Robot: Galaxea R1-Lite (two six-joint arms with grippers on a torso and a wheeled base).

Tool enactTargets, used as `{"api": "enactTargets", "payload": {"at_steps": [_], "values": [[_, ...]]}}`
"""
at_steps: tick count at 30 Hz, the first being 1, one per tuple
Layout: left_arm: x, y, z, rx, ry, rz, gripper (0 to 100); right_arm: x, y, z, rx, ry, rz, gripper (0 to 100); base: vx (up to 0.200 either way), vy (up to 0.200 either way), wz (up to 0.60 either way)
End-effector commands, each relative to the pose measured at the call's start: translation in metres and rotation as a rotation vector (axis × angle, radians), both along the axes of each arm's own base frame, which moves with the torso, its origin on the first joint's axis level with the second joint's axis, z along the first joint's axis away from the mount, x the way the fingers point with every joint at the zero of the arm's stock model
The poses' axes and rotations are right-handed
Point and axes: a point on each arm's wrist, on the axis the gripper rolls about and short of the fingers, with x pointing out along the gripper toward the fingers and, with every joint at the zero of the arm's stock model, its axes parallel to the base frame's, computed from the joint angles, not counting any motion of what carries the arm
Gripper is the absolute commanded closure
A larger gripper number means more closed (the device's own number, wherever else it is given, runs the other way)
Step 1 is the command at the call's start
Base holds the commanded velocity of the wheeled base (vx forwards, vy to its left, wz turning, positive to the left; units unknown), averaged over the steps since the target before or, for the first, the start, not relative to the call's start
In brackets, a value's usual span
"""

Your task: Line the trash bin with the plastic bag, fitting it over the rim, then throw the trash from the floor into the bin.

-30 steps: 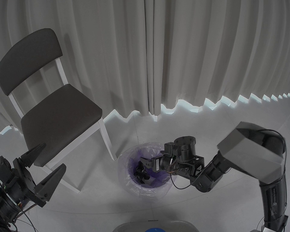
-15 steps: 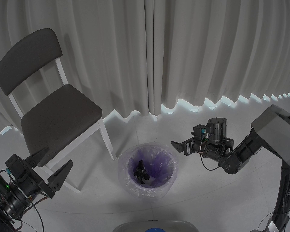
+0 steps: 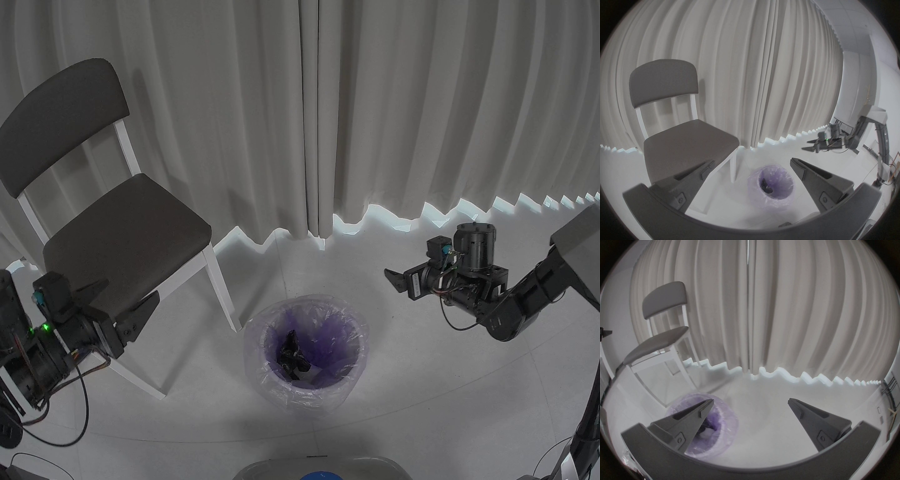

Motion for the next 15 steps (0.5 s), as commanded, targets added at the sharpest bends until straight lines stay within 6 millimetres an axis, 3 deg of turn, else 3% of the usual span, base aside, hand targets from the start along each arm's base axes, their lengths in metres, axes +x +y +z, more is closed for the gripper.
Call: {"api": "enactTargets", "payload": {"at_steps": [1, 10, 15], "values": [[0.048, -0.007, 0.017, 0.095, 0.059, 0.17, 0, -0.037, -0.041, 0.063, -0.051, -0.079, -0.163, 0, 0.0, 0.0, 0.0], [0.087, -0.007, 0.037, 0.126, 0.029, 0.353, 0, -0.036, -0.067, 0.098, -0.106, -0.145, -0.519, 0, 0.0, 0.0, 0.0], [0.068, -0.004, 0.056, 0.096, -0.041, 0.362, 0, -0.066, -0.075, 0.13, -0.038, -0.231, -0.558, 0, 0.0, 0.0, 0.0]]}}
